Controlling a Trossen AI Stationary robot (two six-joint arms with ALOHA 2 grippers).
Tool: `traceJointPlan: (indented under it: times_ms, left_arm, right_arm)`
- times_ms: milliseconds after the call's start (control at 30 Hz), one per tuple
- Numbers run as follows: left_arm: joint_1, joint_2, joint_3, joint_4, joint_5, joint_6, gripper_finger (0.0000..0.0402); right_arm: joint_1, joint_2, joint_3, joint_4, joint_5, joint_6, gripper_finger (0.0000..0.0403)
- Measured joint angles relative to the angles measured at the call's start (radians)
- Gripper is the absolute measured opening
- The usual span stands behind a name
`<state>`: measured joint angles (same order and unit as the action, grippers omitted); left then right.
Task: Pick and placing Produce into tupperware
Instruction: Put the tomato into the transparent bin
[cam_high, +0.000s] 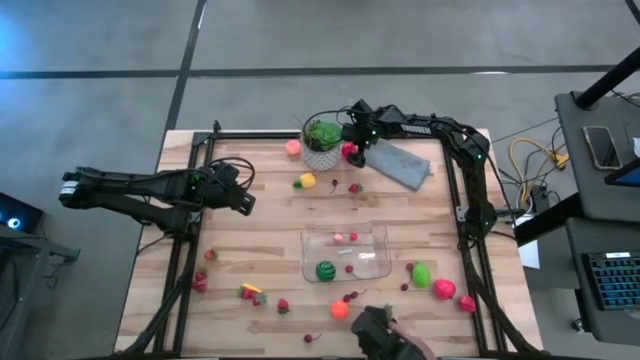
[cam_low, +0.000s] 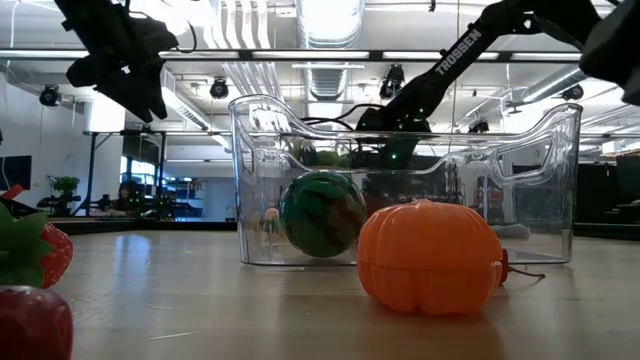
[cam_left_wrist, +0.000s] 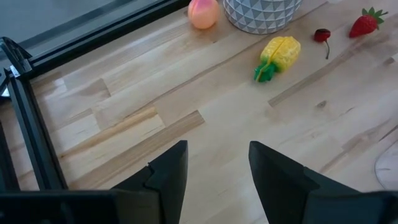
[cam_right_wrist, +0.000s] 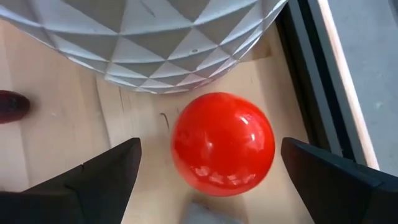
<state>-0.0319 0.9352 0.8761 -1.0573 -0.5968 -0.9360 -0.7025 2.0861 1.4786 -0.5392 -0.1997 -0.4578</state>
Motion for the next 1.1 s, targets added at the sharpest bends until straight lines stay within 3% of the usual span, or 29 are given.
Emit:
traceJointPlan:
  times_ms: [500,867,1100]
  left_arm:
    - [0.000,0.000,-0.001,0.000,0.000,-0.001,0.0157]
    - [0.000,0.000,-0.001,0.000,0.002,-0.001,0.0157]
    - [0.000,0.000,-0.001,0.000,0.002,-0.002,0.0157]
  right_arm:
    - [0.000,0.000,-0.028,0.077,0.013,0.011,0.0373]
    - [0.000,0.000,-0.028,0.077,0.017,0.012,0.0286]
    - [0.000,0.000,-0.028,0.077,0.018,0.013,0.0258]
